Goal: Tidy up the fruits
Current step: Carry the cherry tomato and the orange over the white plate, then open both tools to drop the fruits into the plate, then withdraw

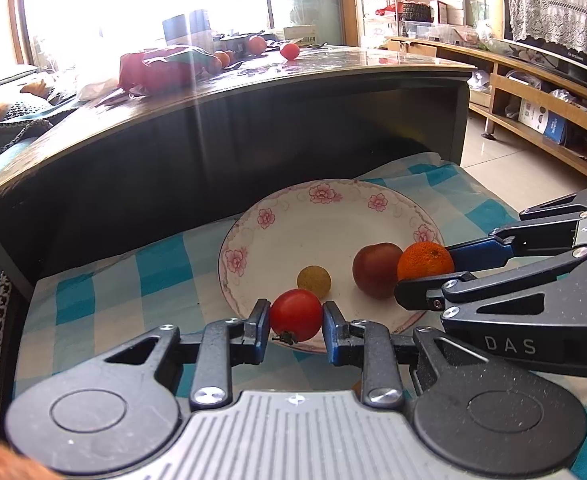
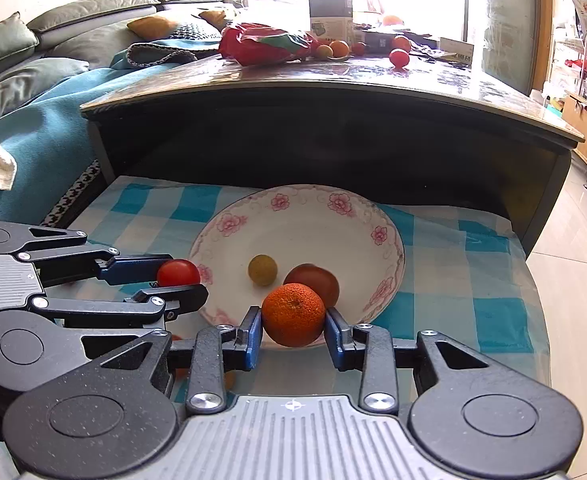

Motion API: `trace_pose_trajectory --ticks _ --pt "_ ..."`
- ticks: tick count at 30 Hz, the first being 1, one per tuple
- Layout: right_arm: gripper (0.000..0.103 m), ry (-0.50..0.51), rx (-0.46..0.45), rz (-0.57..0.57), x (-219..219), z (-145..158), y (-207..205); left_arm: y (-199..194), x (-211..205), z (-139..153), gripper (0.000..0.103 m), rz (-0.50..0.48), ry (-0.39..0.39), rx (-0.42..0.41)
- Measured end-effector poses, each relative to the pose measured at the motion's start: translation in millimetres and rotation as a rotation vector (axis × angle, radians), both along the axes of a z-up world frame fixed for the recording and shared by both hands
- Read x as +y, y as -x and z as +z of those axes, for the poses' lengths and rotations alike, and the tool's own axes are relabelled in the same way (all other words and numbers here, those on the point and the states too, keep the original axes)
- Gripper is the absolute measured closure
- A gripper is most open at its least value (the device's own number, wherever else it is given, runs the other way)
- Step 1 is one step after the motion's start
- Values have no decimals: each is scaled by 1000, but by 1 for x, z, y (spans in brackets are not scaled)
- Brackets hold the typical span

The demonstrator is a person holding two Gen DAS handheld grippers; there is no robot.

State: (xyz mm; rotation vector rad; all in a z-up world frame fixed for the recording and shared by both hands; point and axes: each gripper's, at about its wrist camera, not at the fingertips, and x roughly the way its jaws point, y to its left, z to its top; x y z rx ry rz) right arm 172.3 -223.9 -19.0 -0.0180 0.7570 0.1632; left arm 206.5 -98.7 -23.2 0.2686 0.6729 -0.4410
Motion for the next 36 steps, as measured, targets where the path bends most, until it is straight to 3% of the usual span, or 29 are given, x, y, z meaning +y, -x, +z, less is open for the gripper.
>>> trace_pose_trajectory --ticks 17,36 --pt "74 38 21 23 -7 -25 -32 -25 -7 -25 67 -8 -19 12" --pt "71 44 -12 25 -9 -35 -47 -33 -7 -32 66 -5 4 -11"
